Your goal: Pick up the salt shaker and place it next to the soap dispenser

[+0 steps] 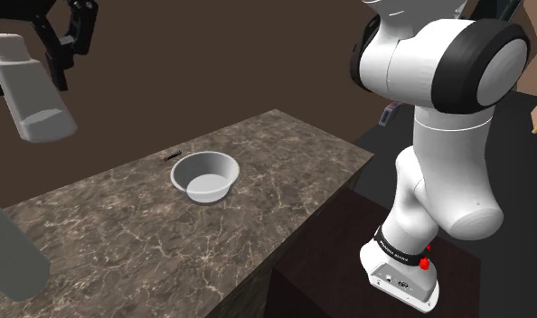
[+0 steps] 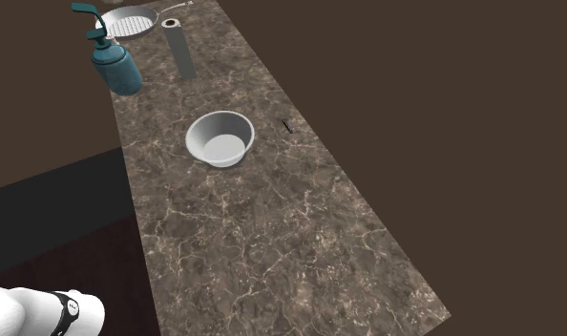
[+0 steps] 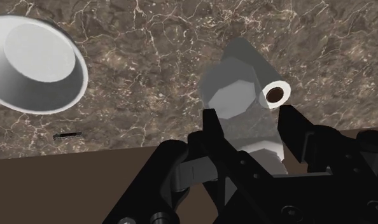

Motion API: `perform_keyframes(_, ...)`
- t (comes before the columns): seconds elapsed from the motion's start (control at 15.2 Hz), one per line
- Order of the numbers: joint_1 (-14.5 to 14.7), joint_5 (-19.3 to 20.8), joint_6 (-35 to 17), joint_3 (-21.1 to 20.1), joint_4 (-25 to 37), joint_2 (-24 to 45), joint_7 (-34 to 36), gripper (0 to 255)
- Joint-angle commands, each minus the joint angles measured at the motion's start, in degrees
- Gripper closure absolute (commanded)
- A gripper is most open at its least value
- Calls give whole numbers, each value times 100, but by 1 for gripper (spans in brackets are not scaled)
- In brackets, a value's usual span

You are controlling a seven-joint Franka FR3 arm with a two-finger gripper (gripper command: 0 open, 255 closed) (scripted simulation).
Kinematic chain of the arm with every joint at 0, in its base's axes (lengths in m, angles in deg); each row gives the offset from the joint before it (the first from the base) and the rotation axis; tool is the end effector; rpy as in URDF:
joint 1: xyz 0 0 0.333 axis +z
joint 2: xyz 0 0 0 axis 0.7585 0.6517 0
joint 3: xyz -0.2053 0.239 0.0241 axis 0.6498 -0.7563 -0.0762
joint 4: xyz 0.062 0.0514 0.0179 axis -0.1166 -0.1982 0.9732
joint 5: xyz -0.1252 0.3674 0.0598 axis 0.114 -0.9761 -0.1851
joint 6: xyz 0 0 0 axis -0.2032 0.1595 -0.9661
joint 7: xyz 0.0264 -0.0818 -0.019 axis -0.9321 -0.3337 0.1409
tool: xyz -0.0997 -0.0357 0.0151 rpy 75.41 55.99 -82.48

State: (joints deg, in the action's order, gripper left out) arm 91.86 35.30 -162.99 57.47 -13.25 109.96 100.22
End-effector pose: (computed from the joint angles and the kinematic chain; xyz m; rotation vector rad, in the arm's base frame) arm 0.3895 0.5192 0.7100 -2.9997 -0.0055 -0.3688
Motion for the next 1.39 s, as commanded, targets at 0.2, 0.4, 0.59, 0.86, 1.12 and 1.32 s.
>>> perform_keyframes(0.2,-203,-154,-645,-38,-1077,-430,116,255)
perform_keyframes(0.4,-302,-229,-992,-41,-1612,-624,145,255)
perform_keyframes(0.59,-375,-285,-1305,-39,-2070,-774,170,255)
perform_keyframes(0.86,-448,-337,-1690,-34,-2601,-925,201,255)
perform_keyframes(1.12,-501,-368,-2048,-25,-3062,-1033,234,255)
perform_keyframes(1.32,-531,-381,-2304,-19,-3374,-1091,260,255)
